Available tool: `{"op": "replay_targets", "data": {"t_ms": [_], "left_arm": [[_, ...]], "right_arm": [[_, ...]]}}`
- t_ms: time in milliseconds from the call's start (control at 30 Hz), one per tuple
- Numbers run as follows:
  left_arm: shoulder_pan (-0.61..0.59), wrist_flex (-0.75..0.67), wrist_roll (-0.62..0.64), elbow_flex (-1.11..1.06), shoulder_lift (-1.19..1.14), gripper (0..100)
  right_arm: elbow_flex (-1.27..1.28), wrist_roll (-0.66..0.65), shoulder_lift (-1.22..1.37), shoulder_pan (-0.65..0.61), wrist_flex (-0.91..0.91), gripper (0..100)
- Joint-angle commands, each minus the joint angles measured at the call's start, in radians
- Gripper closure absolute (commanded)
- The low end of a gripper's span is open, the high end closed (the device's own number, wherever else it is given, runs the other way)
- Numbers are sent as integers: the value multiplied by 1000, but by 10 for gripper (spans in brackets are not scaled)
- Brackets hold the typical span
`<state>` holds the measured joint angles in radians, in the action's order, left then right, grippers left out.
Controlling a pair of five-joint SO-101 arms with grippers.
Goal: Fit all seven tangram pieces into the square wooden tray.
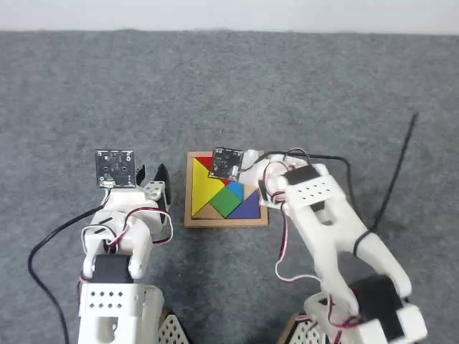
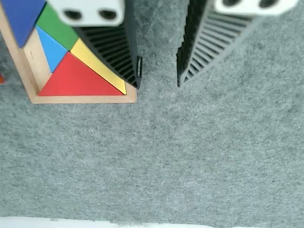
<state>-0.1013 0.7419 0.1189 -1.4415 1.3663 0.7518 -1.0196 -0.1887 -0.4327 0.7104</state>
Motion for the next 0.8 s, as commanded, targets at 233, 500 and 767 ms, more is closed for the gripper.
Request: {"op": "replay_targets", "data": {"t_ms": [233, 500, 767], "left_arm": [[-3, -9, -9, 10, 18, 874], [-3, -6, -9, 10, 18, 874], [0, -5, -9, 7, 18, 874]], "right_arm": [[-40, 126, -102, 94, 67, 913], [152, 233, -229, 105, -42, 907], [222, 212, -173, 111, -147, 908]]}}
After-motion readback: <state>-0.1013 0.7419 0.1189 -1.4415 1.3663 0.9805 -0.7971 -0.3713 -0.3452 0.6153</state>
